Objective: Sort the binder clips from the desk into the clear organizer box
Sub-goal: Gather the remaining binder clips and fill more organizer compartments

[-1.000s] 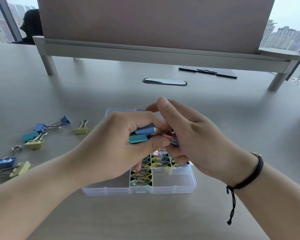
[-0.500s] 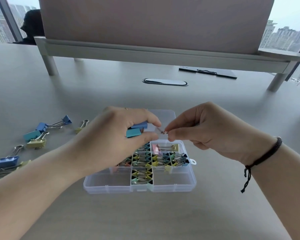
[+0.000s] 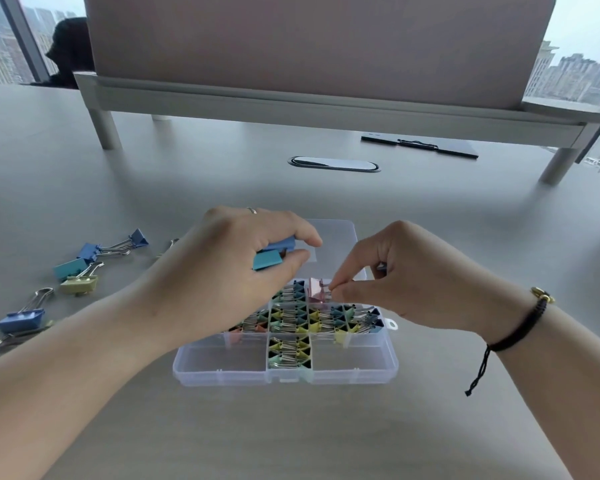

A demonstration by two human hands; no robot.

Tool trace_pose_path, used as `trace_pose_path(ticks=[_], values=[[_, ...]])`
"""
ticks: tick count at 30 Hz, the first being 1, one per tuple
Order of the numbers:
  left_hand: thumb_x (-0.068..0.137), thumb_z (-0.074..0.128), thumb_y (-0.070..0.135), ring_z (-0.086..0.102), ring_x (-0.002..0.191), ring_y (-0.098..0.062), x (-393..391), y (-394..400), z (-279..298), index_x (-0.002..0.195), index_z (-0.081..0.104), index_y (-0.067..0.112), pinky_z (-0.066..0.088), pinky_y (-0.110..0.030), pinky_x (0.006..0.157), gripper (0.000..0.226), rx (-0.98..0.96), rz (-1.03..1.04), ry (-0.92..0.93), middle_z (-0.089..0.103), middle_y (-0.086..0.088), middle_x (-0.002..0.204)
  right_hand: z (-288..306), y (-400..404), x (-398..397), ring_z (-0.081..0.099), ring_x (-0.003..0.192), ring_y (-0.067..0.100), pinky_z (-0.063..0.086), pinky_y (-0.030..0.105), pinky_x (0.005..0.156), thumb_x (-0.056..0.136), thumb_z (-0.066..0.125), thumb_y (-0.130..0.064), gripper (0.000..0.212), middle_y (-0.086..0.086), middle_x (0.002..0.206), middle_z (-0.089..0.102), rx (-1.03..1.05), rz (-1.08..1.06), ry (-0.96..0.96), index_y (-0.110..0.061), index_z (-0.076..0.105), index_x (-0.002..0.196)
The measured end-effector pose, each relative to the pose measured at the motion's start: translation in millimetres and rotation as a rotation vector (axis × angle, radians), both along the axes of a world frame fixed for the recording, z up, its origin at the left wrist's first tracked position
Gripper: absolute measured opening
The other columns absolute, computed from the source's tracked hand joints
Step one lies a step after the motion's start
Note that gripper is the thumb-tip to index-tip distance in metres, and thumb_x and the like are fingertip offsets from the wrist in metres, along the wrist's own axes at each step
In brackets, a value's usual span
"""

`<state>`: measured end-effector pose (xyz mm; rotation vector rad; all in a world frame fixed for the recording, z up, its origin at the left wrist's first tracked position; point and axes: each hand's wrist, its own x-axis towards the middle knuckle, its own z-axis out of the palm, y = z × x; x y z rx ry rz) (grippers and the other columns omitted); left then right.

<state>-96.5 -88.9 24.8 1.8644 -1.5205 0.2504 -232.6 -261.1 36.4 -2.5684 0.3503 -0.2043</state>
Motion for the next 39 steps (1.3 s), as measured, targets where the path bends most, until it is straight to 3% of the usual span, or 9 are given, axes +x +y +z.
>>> trace_pose_path(ticks=[4,8,15,21,24,29,34,37,39], values=[[0.088,0.066,0.028,0.061,0.069,0.006,-0.7,-0.4,-0.4,0.105,0.072,0.033,0.049,-0.013,0.055,0.019,0.009,0.000,-0.005,0.062,0.020,0.074,-2.8,1.1,0.3,0.048,0.050,0.005,0.036,0.014,0.051,0.083,0.074,-0.037,0.006,-0.016,0.091,0.070,-0.059,0.070,0.009,-0.038,0.079,0.086],[0.087,0.067,0.031,0.059,0.064,0.010,-0.7,-1.3,-0.4,0.107,0.071,0.033,0.049,-0.016,0.056,0.021,0.009,-0.016,-0.008,0.060,0.025,0.075,-0.7,-0.9,1.4,0.044,0.047,0.003,0.035,0.012,0.049,0.084,0.069,-0.041,0.011,-0.018,0.087,0.070,0.023,0.027,-0.153,-0.041,0.077,0.092],[0.085,0.068,0.033,0.054,0.074,0.023,-12.5,-1.6,5.2,0.115,0.070,0.026,0.039,0.002,0.065,0.031,-0.016,-0.180,-0.012,0.057,0.032,0.090,4.2,24.0,4.1,0.024,0.052,0.016,0.024,0.025,0.045,0.083,0.048,-0.072,0.055,0.004,0.083,0.054,1.006,0.083,-0.235,-0.036,0.059,0.123],[0.084,0.072,0.021,0.055,0.069,0.021,-19.9,-2.8,3.4,0.107,0.071,0.018,0.036,0.002,0.064,0.024,-0.026,-0.275,0.035,0.051,0.043,0.081,-3.7,40.7,8.5,0.037,0.068,0.025,0.034,0.027,0.048,0.051,0.046,-0.096,0.076,0.025,0.112,0.051,0.879,0.155,-0.240,-0.061,0.052,0.118],[0.084,0.069,0.028,0.056,0.066,0.018,-18.3,-2.3,3.8,0.107,0.071,0.021,0.035,0.002,0.060,0.024,-0.004,-0.237,0.046,0.051,0.047,0.077,-3.6,42.1,13.8,0.042,0.071,0.024,0.036,0.024,0.048,0.042,0.044,-0.100,0.076,0.017,0.121,0.056,0.862,0.127,-0.247,-0.071,0.049,0.113],[0.083,0.070,0.031,0.055,0.062,0.022,-18.3,-2.9,2.2,0.099,0.071,0.024,0.035,0.002,0.059,0.017,0.059,-0.215,0.065,0.052,0.042,0.066,-9.9,41.2,16.1,0.039,0.070,0.021,0.035,0.022,0.047,0.044,0.047,-0.097,0.068,-0.023,0.093,0.066,0.907,0.212,-0.220,-0.075,0.046,0.109],[0.084,0.071,0.032,0.059,0.072,0.016,-14.5,-2.7,5.1,0.102,0.072,0.025,0.039,-0.002,0.064,0.019,0.070,-0.199,0.031,0.066,0.026,0.084,-10.9,39.9,16.8,0.051,0.065,0.011,0.033,0.021,0.050,0.054,0.051,-0.092,0.060,-0.028,0.094,0.069,0.949,0.279,-0.253,-0.073,0.046,0.111],[0.084,0.070,0.030,0.061,0.072,0.013,-13.8,-1.0,8.8,0.099,0.071,0.027,0.040,-0.003,0.063,0.016,0.044,-0.205,0.022,0.065,0.031,0.081,-6.3,36.2,12.4,0.052,0.080,0.028,0.038,0.032,0.064,0.077,0.054,-0.070,0.054,-0.019,0.098,0.068,0.868,0.222,-0.246,-0.058,0.046,0.129],[0.083,0.064,0.033,0.058,0.064,0.018,-12.8,1.3,11.4,0.092,0.066,0.029,0.037,0.001,0.058,0.010,0.008,-0.214,0.055,0.056,0.041,0.069,-2.8,30.8,8.1,0.055,0.075,0.015,0.041,0.027,0.067,0.090,0.058,-0.040,0.047,-0.005,0.097,0.069,0.744,0.233,-0.269,-0.025,0.053,0.134]])
